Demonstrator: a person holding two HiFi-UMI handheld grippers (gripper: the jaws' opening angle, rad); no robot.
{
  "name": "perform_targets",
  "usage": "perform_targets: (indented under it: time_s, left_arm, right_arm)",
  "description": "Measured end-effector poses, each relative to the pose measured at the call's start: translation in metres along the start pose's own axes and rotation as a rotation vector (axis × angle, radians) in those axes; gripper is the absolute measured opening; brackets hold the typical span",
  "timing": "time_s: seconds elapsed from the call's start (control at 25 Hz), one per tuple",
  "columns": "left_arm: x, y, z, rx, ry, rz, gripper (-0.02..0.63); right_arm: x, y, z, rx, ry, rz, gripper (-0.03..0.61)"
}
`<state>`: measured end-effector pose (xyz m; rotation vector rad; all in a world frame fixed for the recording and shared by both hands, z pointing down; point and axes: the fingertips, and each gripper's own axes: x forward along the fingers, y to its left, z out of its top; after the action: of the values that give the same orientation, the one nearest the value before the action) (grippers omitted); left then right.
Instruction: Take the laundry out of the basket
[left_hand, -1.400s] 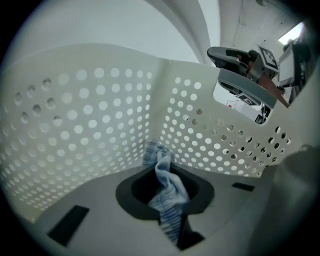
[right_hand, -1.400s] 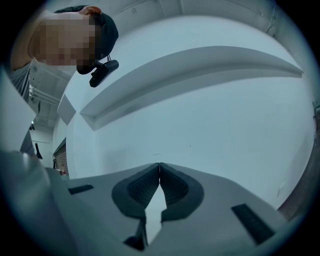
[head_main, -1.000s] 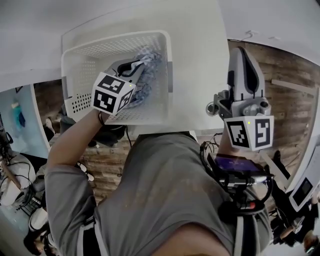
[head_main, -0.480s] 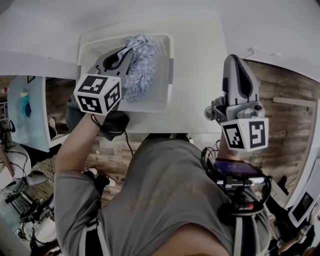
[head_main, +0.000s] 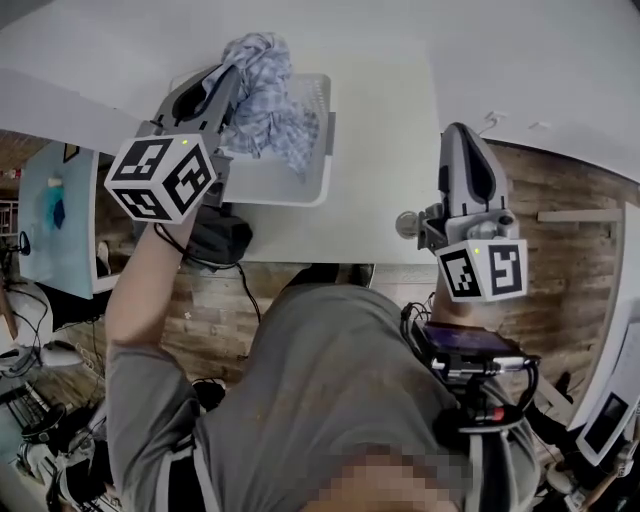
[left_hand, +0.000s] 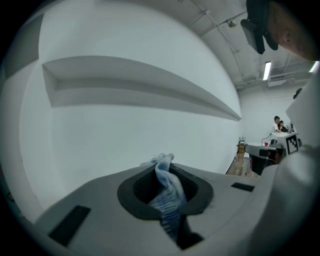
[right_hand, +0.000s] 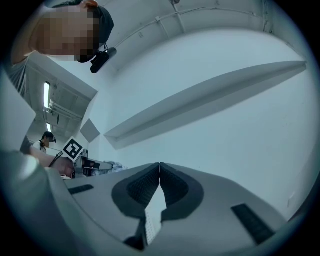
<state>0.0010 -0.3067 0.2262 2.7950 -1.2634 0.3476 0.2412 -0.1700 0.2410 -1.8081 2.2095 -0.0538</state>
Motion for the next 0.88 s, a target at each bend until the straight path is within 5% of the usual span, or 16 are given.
perform_targets:
  time_s: [0.4,0.88]
  left_arm:
    - [-0.031,-0.042,0.1,0.024,-0.217,-0.039,0.037]
    - [-0.047,-0.136,0.18,0.006,-0.379,-0.257,0.037]
  right_arm:
    - [-0.028,-0.005,0.022,-0.017,-0.049,0.001,0.008]
    - [-0.086,-0.027,0.059,-0.068,-0.106,-0.108,0.008]
